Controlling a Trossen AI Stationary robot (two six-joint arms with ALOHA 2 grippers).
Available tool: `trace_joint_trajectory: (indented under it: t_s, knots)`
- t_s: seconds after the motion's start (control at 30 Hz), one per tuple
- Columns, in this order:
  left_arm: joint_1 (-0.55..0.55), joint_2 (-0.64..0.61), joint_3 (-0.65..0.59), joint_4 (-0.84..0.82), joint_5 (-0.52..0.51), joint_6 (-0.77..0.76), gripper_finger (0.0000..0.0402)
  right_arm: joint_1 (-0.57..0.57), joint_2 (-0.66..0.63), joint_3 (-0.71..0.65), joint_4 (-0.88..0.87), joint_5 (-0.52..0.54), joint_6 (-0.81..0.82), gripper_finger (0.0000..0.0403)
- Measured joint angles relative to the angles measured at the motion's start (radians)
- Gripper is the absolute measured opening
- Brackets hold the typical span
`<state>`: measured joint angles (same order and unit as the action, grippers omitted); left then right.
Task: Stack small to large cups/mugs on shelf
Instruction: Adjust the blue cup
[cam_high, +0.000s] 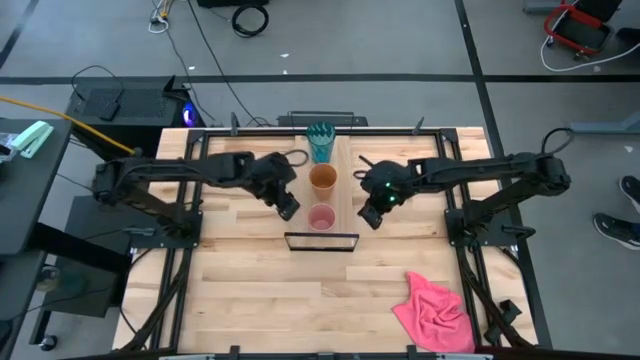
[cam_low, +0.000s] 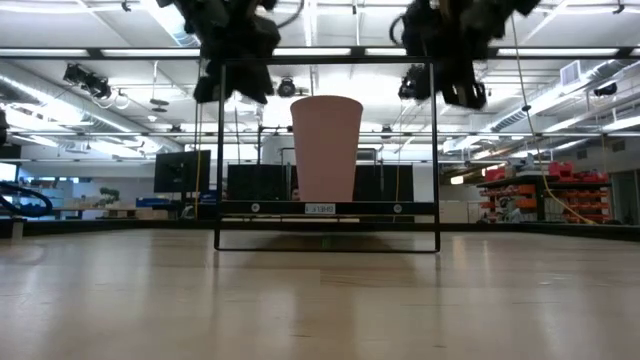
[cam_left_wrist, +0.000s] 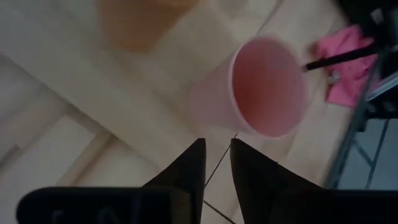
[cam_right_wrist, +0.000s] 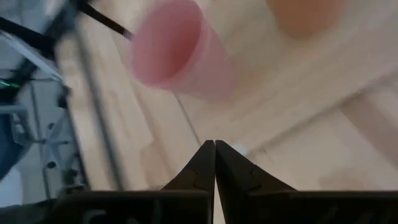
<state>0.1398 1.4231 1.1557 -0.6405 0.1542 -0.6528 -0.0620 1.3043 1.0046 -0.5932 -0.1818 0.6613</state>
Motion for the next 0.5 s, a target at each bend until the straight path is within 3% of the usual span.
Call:
trace_joint_trajectory:
  t_s: [0.23,0.37,0.43,0.5]
  knots:
    - [0.039,-0.163,0.001,-0.049,-0.088,0.044,0.0080,0.000,-0.081,0.148,-0.073,0.079,-0.061,0.0013]
    - [0.062,-0.242,0.001,-0.046,-0.230,0.093,0.0075,-0.001,-0.155,0.164,-0.080,0.205,-0.078,0.0013]
    - [0.097,-0.252,0.002,0.002,-0.291,0.114,0.0073,-0.017,-0.179,0.164,-0.088,0.264,-0.077,0.0013]
    - [0.169,-0.251,0.002,0.024,-0.286,0.142,0.0073,-0.042,-0.193,0.164,-0.089,0.279,-0.077,0.0012]
